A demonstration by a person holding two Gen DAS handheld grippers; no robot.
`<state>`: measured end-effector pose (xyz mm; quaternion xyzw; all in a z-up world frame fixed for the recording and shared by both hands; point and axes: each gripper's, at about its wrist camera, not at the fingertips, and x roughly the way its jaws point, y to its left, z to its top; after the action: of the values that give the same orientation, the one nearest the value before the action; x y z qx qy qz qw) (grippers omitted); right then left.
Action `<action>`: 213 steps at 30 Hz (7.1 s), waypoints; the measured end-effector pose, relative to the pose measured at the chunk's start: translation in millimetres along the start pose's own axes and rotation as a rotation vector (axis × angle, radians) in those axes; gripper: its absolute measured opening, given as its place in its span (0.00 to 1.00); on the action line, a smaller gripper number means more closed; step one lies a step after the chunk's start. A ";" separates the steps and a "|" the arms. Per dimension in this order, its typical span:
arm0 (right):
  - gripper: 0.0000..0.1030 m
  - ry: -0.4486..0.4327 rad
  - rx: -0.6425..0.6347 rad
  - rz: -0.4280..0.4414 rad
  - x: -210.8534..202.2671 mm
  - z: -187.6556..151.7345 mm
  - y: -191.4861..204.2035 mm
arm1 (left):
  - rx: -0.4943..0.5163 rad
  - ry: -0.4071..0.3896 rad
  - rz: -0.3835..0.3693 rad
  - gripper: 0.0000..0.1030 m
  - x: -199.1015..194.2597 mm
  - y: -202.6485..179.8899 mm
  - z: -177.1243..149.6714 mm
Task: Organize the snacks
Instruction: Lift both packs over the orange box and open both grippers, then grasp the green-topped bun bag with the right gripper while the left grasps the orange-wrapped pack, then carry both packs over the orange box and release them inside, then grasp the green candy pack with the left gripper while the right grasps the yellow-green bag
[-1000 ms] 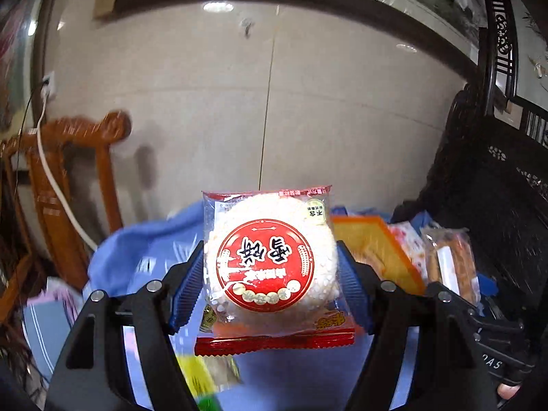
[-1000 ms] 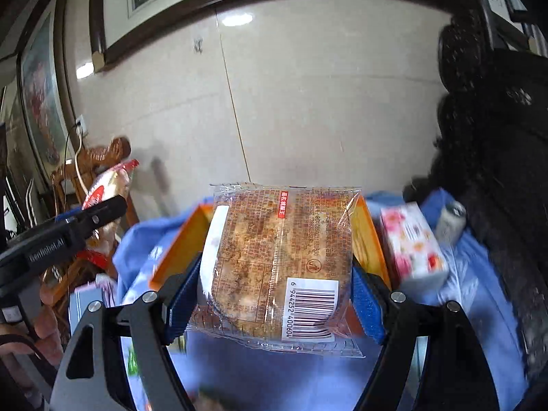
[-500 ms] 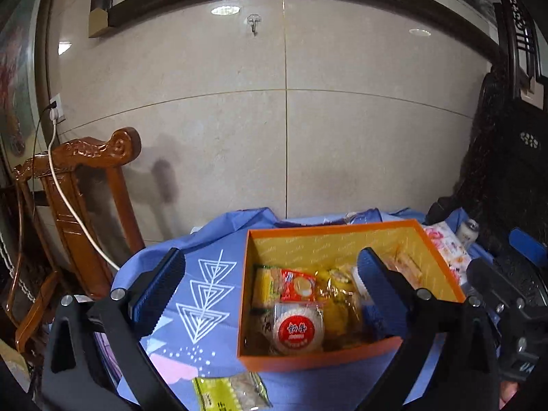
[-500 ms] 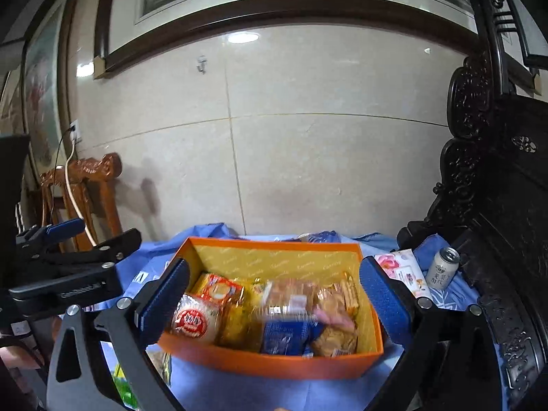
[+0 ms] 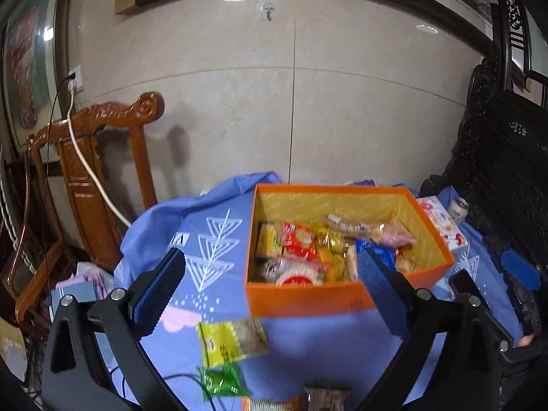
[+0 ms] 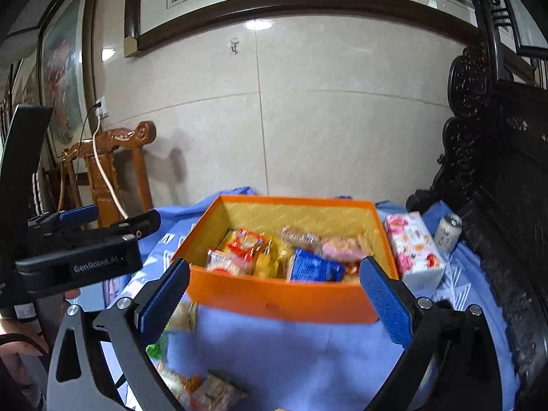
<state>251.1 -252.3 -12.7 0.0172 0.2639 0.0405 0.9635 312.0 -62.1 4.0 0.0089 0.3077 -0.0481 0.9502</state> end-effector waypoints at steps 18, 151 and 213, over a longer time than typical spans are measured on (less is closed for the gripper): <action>0.96 0.379 0.030 0.124 72.1 -155.8 44.8 | -0.145 0.101 0.074 0.96 -45.2 115.6 -112.8; 0.97 -0.055 0.019 0.095 -1.3 -9.8 -12.1 | 0.079 -0.037 -0.029 0.96 10.7 22.8 -21.8; 0.91 0.226 -0.963 0.576 175.9 -119.2 194.1 | -0.179 0.207 -0.071 0.41 69.3 139.7 -199.0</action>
<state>327.8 -42.2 -193.9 -0.3568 0.3017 0.4186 0.7788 265.2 80.2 -199.6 -0.0821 0.4073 -0.0529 0.9080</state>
